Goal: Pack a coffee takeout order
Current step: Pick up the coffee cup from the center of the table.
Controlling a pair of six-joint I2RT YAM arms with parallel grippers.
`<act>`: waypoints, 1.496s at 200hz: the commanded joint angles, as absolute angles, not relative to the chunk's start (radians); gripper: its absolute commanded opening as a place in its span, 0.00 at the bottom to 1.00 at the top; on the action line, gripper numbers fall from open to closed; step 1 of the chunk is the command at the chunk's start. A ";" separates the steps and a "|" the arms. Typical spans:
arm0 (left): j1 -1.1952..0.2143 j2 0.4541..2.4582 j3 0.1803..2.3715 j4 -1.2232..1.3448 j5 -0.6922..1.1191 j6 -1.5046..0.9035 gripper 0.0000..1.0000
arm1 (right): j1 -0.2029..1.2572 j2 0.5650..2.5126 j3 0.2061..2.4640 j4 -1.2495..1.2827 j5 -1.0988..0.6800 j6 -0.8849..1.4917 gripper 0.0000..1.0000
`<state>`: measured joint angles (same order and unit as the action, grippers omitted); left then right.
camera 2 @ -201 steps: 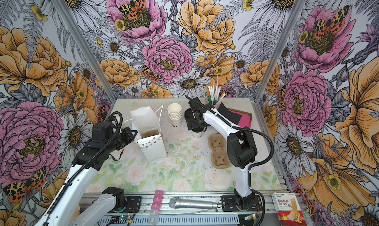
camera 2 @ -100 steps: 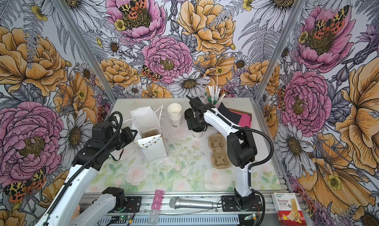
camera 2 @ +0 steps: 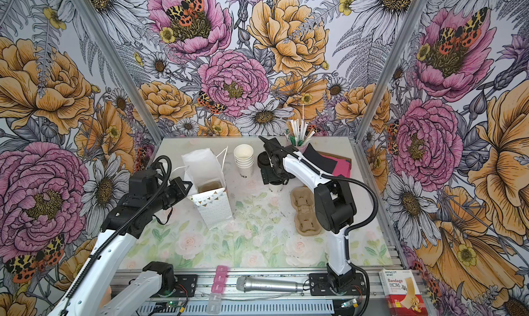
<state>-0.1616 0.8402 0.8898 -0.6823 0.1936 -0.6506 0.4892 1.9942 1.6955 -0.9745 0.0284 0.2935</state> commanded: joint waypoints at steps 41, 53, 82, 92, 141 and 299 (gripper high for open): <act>-0.168 0.848 0.875 -0.675 0.168 -0.635 0.00 | 0.482 2.021 1.740 -0.983 0.041 0.288 1.00; -0.171 0.850 0.875 -0.673 0.169 -0.635 0.00 | 0.482 2.025 1.751 -0.983 0.038 0.288 0.99; -0.170 0.853 0.876 -0.671 0.170 -0.633 0.00 | 0.482 2.041 1.772 -0.985 0.028 0.286 1.00; -0.171 0.851 0.876 -0.672 0.170 -0.634 0.00 | 0.482 2.046 1.776 -0.985 0.029 0.285 0.99; -0.170 0.854 0.875 -0.672 0.168 -0.632 0.00 | 0.482 2.062 1.788 -0.986 0.032 0.282 0.97; -0.170 0.854 0.872 -0.666 0.171 -0.630 0.00 | 0.479 1.970 1.806 -1.018 0.037 0.283 0.91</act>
<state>-0.1616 0.8474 0.8890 -0.6651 0.1936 -0.6502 0.4847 2.0392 1.7668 -1.0012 0.0292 0.2890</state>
